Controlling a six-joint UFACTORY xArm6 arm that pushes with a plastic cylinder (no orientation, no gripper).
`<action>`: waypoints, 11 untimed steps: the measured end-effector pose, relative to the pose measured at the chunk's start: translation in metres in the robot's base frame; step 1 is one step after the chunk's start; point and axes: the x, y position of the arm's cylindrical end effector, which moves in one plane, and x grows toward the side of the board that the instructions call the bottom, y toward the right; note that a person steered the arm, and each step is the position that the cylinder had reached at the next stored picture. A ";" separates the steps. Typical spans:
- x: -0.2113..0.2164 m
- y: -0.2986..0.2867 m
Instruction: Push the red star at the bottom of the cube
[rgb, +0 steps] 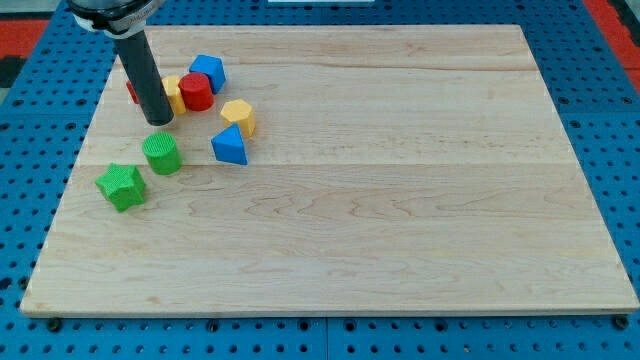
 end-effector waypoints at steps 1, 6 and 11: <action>0.009 -0.012; -0.087 -0.067; -0.033 0.017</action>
